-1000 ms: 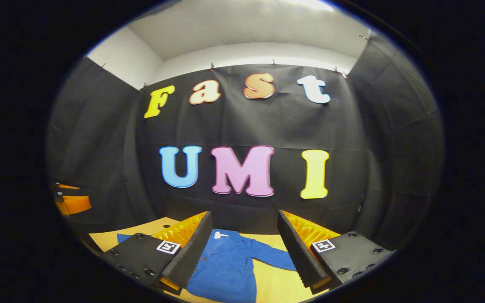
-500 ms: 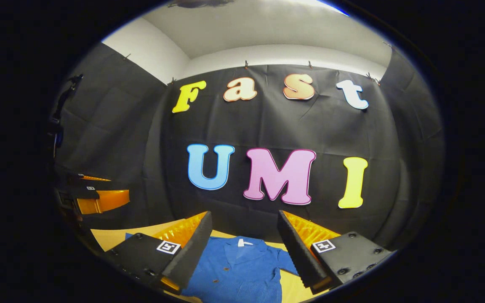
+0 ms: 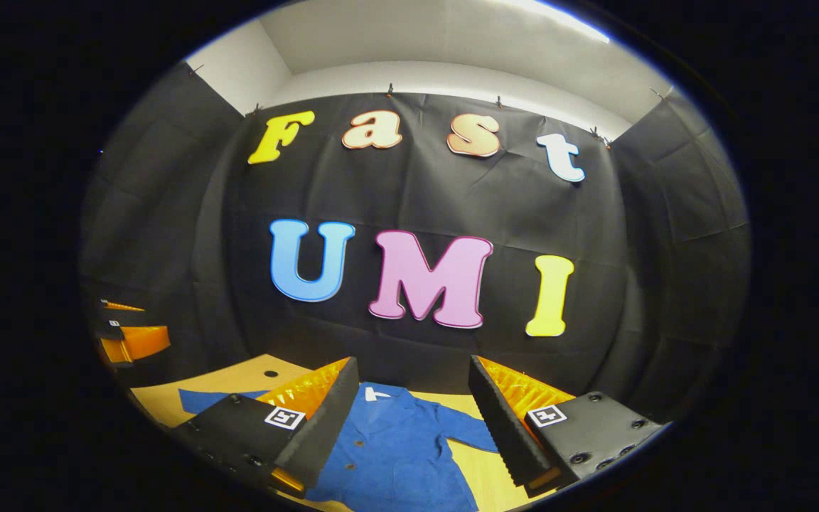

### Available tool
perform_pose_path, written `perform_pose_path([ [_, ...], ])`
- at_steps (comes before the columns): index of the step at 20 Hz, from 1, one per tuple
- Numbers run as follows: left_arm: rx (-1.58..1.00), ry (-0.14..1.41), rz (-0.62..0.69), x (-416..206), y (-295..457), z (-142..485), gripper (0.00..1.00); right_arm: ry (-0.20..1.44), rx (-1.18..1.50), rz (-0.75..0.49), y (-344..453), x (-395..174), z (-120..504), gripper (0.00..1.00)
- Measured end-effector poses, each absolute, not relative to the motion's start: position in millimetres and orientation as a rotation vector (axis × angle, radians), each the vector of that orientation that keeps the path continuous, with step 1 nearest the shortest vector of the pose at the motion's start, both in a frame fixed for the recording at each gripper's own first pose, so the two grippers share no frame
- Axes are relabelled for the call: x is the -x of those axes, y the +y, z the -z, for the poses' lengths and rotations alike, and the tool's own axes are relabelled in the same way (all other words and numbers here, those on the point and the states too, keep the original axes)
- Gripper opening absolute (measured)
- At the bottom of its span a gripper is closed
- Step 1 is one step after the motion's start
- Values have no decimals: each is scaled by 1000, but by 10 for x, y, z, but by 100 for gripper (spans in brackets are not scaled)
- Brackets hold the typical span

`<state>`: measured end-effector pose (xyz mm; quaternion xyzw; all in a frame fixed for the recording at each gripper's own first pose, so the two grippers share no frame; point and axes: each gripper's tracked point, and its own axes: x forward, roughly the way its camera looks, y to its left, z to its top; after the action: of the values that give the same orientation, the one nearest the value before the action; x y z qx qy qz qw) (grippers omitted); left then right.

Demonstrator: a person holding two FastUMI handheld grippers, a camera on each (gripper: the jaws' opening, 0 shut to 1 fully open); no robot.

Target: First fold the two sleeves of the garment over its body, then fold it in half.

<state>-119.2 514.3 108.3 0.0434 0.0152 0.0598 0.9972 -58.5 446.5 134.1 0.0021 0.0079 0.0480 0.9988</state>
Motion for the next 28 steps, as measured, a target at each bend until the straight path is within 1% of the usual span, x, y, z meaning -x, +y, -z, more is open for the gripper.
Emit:
perform_pose_path([
  [4, -86, 39, -73, 1066, 5076, -1078, 81, 82, -33, -12, 4240, 467, -1083, 98],
  [8, -97, 55, -45, 802, 4894, -1064, 81, 199, -70, 74, 3791, 99, -500, 98],
  [12, -80, 125, -22, 416, 4630, -858, 81, 352, -115, 183, 3096, -288, 263, 98],
  [15, -36, 151, 27, 166, 4329, -759, 81, 512, -196, 242, 2655, -469, 960, 98],
  [17, -50, 182, 48, -10, 4178, -657, 81, 602, -228, 299, 2315, -557, 1394, 98],
  [21, -112, 227, 63, -331, 3930, -515, 81, 753, -338, 457, 1686, -681, 2182, 99],
  [24, -95, 268, 71, -529, 3712, -409, 81, 885, -345, 512, 1484, -732, 2733, 99],
  [26, -91, 288, 83, -609, 3568, -340, 81, 981, -428, 541, 1515, -685, 3017, 99],
  [28, -108, 309, 93, -666, 3462, -256, 81, 1012, -480, 575, 1503, -690, 3161, 99],
])
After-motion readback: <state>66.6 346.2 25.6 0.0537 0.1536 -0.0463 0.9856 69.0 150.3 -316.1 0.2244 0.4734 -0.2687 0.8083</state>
